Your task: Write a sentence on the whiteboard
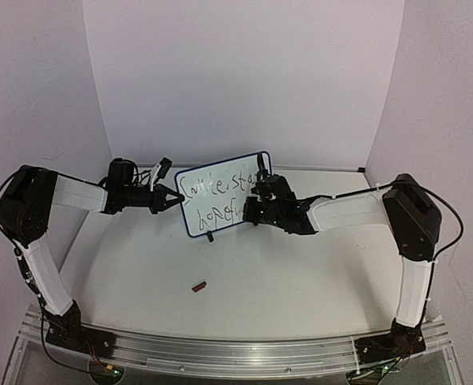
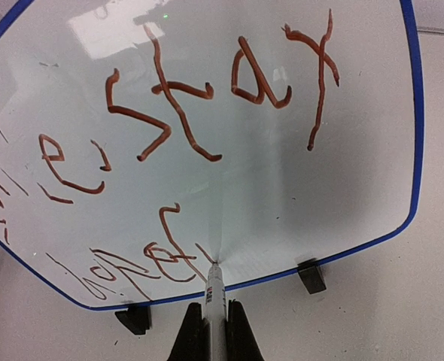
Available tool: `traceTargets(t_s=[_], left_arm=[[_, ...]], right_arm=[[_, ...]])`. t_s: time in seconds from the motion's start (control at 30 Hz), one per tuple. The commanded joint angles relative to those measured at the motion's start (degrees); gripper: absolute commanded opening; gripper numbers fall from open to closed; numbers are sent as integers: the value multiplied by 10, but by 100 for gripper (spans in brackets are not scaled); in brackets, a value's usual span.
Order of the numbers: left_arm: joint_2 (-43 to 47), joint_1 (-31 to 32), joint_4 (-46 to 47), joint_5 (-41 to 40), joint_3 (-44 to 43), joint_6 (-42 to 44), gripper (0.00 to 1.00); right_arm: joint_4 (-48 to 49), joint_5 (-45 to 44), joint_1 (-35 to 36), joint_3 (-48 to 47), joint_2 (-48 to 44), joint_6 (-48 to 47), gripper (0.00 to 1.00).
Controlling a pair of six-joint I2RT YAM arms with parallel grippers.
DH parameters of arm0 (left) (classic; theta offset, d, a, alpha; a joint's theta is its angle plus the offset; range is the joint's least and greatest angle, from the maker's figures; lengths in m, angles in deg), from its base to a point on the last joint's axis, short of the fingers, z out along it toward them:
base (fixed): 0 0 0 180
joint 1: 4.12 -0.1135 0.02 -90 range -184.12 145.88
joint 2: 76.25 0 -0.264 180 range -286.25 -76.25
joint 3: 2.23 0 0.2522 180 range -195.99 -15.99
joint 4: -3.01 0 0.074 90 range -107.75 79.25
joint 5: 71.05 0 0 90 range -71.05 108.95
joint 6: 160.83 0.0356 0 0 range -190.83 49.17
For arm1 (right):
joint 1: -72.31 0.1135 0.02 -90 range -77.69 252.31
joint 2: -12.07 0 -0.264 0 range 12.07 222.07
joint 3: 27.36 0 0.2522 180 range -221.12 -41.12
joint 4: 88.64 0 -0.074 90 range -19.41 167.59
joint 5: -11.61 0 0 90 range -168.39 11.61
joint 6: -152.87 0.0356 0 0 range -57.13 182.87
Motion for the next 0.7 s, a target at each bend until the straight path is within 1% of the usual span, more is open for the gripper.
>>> traceTargets(t_s=[0.0,0.33,0.67], left_arm=[[1,0,-31,-56,6,37,0],[-1,0,-30,-56,6,38,0],[-2,-1,-30,-55,6,37,0]], right_arm=[[-6,-11,-2,-16,8,4,0],[-8,-36,-3,-21,-13,-12,0],[-7,-39,-2,-37,-25,-28,0]])
